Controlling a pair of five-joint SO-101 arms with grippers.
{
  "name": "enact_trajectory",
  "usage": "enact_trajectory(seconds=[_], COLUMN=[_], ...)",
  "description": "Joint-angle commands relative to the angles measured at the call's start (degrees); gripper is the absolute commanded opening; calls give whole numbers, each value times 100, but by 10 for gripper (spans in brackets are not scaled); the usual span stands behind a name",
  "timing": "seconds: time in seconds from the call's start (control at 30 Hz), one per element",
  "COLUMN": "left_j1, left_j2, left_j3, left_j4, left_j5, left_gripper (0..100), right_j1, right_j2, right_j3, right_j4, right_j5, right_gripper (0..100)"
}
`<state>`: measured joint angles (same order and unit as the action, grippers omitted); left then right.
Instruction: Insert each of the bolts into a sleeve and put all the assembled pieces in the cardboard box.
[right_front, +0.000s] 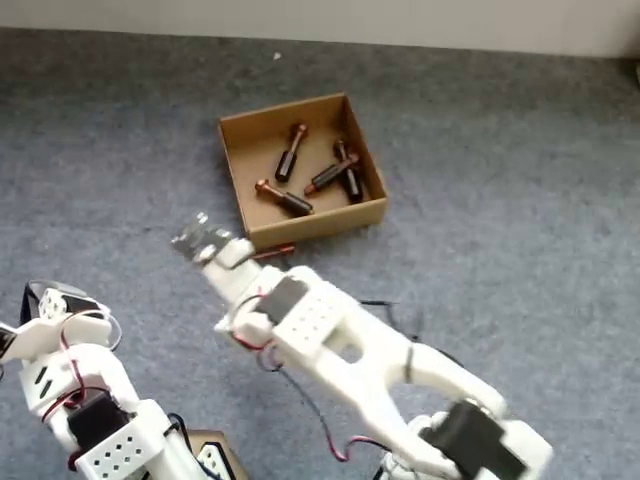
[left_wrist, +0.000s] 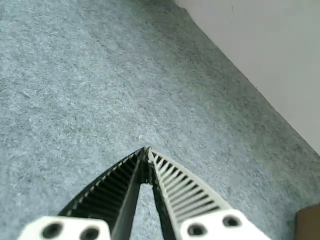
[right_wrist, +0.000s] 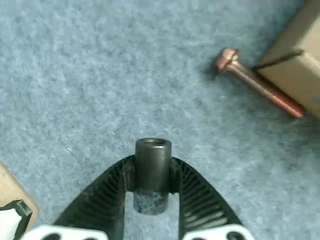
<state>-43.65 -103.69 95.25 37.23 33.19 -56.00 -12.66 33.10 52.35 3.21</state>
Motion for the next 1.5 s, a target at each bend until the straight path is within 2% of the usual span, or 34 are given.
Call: enact_trajectory(seconds=[0.0, 0.27, 0.43, 0.53, 0.7, 0.8, 1.0, 1.2, 1.33, 1.47], left_j1=[752, 2712, 3837, 4374, 5059, 5279, 5341, 5648, 5851, 5719], left_j2=[-48, -40, 75, 708, 2571, 3749, 5824, 7582, 8655, 9692], left_j3=[-242, -505, -1508, -2114, -2712, -3125, -4004, -4769, -5235, -5912], left_j4=[-132, 0, 1037, 1389, 1380, 1371, 1371, 1371, 1371, 1371], left_j5=[9, -1257, -1398, -1398, -1398, -1398, -1398, -1345, -545, 141], left_gripper=[27, 27, 27, 27, 28, 44, 210, 191, 185, 185], right_j1=[549, 1877, 2545, 2791, 2976, 3099, 3178, 3178, 3178, 3178], right_j2=[-989, -1666, -1666, -1666, -1666, -1666, -1666, -1666, -1666, -1666], right_j3=[391, 1508, 2158, 2457, 2774, 2791, 2791, 2791, 2791, 2791], right_j4=[48, -382, -1367, -1771, -2123, -2141, -2141, -2141, -2141, -2141], right_j5=[-53, -914, -1310, -1398, -1389, -1380, -1398, -1389, -1380, -1380], right_gripper=[4, 4, 4, 4, 4, 4, 4, 4, 4, 4])
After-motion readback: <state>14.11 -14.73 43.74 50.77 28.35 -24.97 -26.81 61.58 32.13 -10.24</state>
